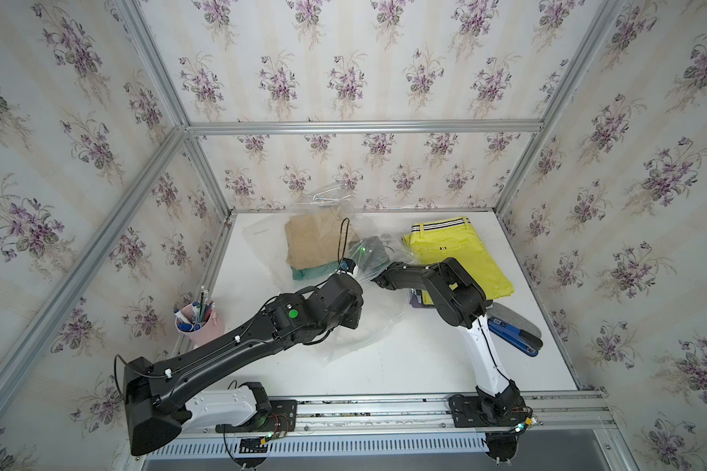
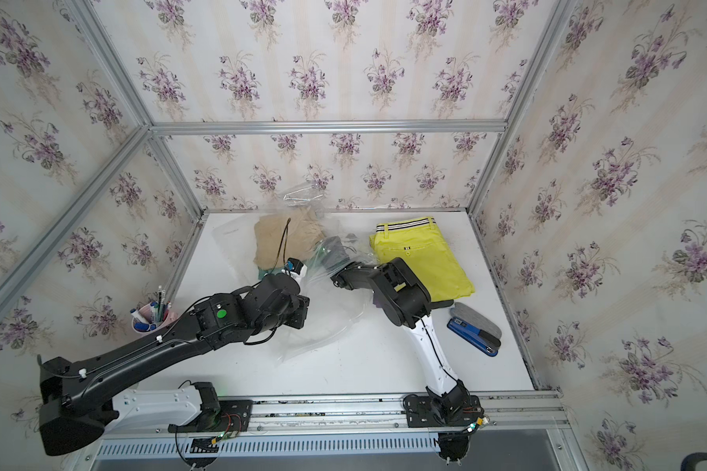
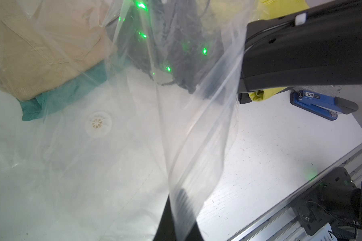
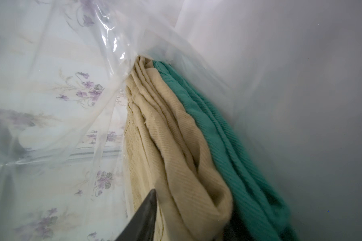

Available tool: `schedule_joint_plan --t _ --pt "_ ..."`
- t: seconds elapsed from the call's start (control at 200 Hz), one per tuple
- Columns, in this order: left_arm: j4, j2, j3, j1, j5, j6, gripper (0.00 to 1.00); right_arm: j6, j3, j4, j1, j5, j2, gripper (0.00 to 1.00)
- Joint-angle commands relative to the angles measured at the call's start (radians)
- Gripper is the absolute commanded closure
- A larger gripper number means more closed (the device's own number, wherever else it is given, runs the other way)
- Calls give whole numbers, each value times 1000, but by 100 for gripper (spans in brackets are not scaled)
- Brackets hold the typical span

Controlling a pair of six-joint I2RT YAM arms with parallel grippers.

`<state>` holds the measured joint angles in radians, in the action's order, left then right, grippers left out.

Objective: Take the trousers out of the vacuum bag
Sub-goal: Take out the trousers from the vacuum bag.

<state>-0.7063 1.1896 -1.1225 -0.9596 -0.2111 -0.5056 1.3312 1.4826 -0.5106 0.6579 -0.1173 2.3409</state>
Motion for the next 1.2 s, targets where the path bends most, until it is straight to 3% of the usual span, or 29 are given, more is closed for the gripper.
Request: schedule_joint_plan --t 0.0,0.205,0.569,0.959,1.194 --pt "-23 -3 3 0 -15 -4 100 -11 18 -1 -10 2 18 68" --pt "-28 -11 7 18 -28 -5 100 -61 24 -96 -9 82 2 100" --pt "-5 -29 23 91 14 6 100 -92 -98 -301 3 250 -98 100" --pt "0 -16 4 151 48 22 100 -48 -440 -522 41 320 -306 100" --pt "4 -16 10 156 67 16 100 -79 -590 -338 62 239 -436 98"
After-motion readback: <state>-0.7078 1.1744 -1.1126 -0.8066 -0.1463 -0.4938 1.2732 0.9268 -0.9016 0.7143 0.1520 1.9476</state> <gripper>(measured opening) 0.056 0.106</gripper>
